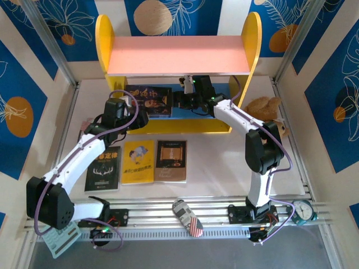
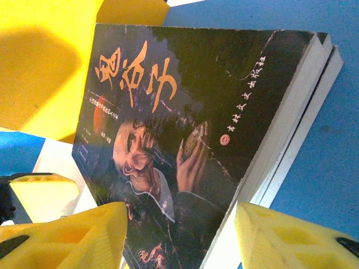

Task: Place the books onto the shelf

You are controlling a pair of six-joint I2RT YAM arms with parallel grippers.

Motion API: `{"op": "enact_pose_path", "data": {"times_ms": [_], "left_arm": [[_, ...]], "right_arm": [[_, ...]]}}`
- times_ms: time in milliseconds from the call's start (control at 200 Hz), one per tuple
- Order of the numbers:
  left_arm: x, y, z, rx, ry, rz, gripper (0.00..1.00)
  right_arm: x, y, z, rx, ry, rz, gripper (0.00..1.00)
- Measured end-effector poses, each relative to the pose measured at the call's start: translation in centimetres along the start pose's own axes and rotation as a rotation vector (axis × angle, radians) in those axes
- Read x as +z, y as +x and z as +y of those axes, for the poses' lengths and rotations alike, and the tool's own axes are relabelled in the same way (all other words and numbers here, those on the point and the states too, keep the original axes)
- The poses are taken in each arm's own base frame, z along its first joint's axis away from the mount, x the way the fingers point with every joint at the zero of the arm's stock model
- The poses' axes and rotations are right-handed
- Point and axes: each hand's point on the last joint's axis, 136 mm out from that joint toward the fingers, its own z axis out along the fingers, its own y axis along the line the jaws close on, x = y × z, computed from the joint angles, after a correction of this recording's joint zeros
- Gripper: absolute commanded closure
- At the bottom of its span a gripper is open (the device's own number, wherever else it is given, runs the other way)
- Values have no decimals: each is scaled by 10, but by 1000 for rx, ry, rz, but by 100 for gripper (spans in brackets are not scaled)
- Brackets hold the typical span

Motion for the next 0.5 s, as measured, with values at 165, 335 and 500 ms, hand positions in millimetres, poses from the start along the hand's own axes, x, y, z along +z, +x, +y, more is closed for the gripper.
{"op": "enact_pose_path", "data": {"times_ms": [165,335,500], "left_arm": [[3,-2,-1,0,1,-4,26],[6,-2,0,0,-1,-1,26],[9,-5,-1,10,5,-11,27]], "right_arm": [[0,-2,1,0,-1,0,46],[2,-1,0,2,-2,4,46],[5,0,-3,4,-1,8,46]]}}
